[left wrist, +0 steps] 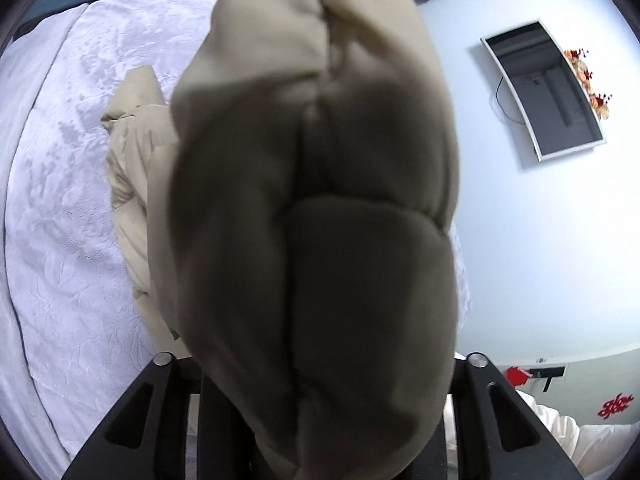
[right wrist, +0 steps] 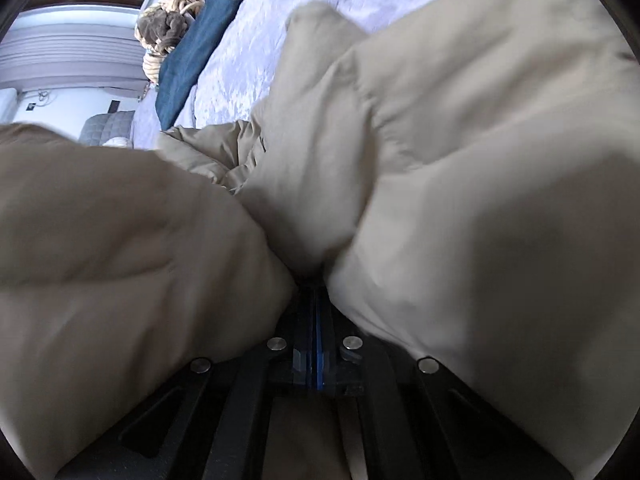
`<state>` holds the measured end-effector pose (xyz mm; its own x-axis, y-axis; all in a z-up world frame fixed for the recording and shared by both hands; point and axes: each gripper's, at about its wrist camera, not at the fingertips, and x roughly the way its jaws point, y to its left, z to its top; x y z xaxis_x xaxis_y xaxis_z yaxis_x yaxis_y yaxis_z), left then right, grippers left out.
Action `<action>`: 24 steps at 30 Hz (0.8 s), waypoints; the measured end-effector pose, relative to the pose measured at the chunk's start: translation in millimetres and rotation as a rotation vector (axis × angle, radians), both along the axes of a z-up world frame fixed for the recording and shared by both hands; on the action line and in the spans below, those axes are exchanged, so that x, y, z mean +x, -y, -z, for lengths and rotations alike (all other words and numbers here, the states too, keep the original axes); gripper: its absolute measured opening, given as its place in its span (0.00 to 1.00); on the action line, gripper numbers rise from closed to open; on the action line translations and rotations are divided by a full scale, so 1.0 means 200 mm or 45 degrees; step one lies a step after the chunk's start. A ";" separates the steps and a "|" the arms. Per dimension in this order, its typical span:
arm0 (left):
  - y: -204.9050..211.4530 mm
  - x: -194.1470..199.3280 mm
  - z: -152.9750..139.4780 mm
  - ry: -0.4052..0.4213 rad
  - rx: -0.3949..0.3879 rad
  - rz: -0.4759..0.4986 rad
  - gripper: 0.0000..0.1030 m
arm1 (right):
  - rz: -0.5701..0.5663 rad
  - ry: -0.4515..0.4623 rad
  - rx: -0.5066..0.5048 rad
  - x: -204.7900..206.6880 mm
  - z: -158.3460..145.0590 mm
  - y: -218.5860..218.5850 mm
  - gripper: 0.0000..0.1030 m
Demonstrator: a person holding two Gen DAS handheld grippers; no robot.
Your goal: Fold large clothes
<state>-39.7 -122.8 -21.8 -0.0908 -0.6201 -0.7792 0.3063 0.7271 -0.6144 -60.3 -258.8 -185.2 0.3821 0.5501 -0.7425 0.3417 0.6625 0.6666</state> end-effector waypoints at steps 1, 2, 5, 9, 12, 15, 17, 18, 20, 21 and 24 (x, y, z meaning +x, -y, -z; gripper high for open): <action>0.03 0.00 0.00 -0.009 -0.013 0.012 0.57 | 0.003 0.009 -0.009 -0.05 -0.03 0.03 0.03; 0.06 -0.01 -0.01 -0.025 -0.038 0.032 0.63 | 0.005 0.013 -0.019 -0.09 -0.06 0.05 0.03; 0.15 0.00 -0.02 -0.054 -0.092 0.117 0.74 | 0.038 0.013 -0.056 -0.24 -0.12 0.11 0.04; 0.29 0.02 0.01 -0.105 -0.151 0.233 0.75 | 0.145 -0.004 -0.062 -0.42 -0.14 0.22 0.04; 0.32 0.06 0.05 -0.160 -0.217 0.266 0.75 | 0.204 -0.010 -0.076 -0.53 -0.17 0.26 0.04; 0.38 0.09 0.09 -0.178 -0.261 0.247 0.87 | 0.226 -0.019 -0.113 -0.62 -0.20 0.27 0.04; 0.43 0.09 0.10 -0.156 -0.231 0.234 0.87 | 0.230 -0.020 -0.147 -0.67 -0.23 0.26 0.04; 0.45 0.07 0.11 -0.138 -0.208 0.227 0.87 | 0.232 -0.015 -0.168 -0.70 -0.26 0.26 0.04; 0.48 -0.02 0.07 -0.109 -0.182 0.211 0.87 | 0.245 0.008 -0.210 -0.76 -0.33 0.25 0.15; 0.51 -0.11 0.03 -0.094 -0.168 0.207 0.87 | 0.254 0.029 -0.219 -0.79 -0.36 0.25 0.33; 0.53 -0.23 -0.03 -0.053 -0.134 0.214 0.87 | 0.261 0.145 -0.246 -0.87 -0.53 0.22 0.72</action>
<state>-85.9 -229.4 -16.7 -0.2308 -0.6716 -0.7041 0.3904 0.5989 -0.6992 -234.4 -302.5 -79.4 0.5575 0.3055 -0.7719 0.4113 0.7060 0.5765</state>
